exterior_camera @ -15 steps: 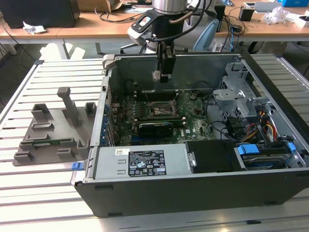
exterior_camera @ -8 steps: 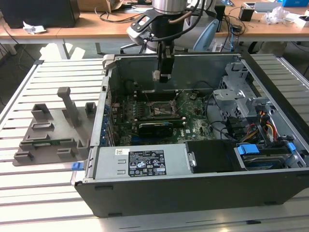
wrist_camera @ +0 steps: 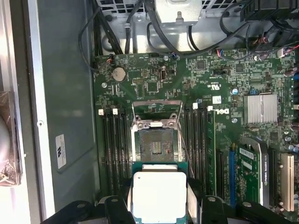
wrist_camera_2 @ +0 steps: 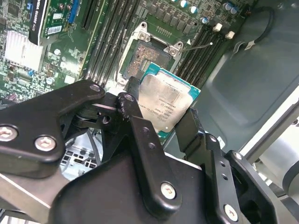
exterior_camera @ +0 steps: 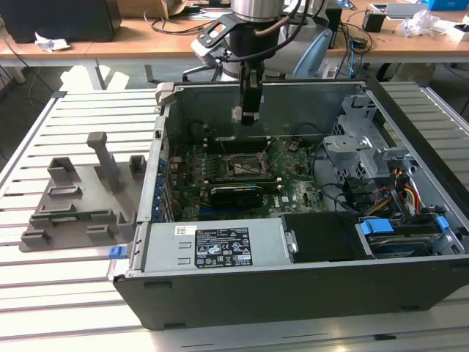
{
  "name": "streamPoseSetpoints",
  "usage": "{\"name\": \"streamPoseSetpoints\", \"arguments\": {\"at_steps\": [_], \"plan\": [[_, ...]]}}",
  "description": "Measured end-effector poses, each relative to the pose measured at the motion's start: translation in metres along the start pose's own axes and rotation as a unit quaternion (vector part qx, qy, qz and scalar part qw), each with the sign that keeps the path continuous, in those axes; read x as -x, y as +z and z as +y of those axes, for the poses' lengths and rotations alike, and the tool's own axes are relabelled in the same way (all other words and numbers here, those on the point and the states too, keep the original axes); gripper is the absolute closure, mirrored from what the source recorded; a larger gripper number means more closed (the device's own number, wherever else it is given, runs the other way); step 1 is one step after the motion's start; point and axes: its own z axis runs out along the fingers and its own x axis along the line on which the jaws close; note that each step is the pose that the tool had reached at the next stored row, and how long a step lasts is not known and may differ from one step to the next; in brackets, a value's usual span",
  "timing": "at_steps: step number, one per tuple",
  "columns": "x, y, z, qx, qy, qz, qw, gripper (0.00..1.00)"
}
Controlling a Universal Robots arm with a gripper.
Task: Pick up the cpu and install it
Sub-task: 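Place the cpu into insertion slot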
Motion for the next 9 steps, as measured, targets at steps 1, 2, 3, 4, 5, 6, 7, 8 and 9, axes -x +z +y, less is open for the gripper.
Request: {"name": "streamPoseSetpoints", "arguments": {"at_steps": [1, 2, 3, 4, 5, 6, 7, 8, 9], "plan": [[0.0000, 0.0000, 0.0000, 0.0000, 0.007, 0.0003, 1.0000, 0.45], [0.0000, 0.0000, 0.0000, 0.0000, 0.012, 0.0005, 0.9999, 0.45], [0.0000, 0.0000, 0.0000, 0.0001, 0.016, 0.0006, 0.9999, 0.45], [0.0000, 0.0000, 0.0000, 0.0001, 0.018, 0.0006, 0.9998, 0.45], [0.0000, 0.0000, 0.0000, 0.0001, 0.018, 0.0006, 0.9998, 0.45], [0.0000, 0.0000, 0.0000, 0.0001, 0.018, 0.0003, 0.9998, 0.45], [0.0000, 0.0000, 0.0000, 0.0008, 0.015, -0.0075, 0.9999, 0.45], [0.0000, 0.0000, 0.0000, 0.0016, 0.012, -0.0152, 0.9998, 0.45], [0.0000, 0.0000, 0.0000, 0.0019, 0.008, -0.0183, 0.9998, 0.45]]}}
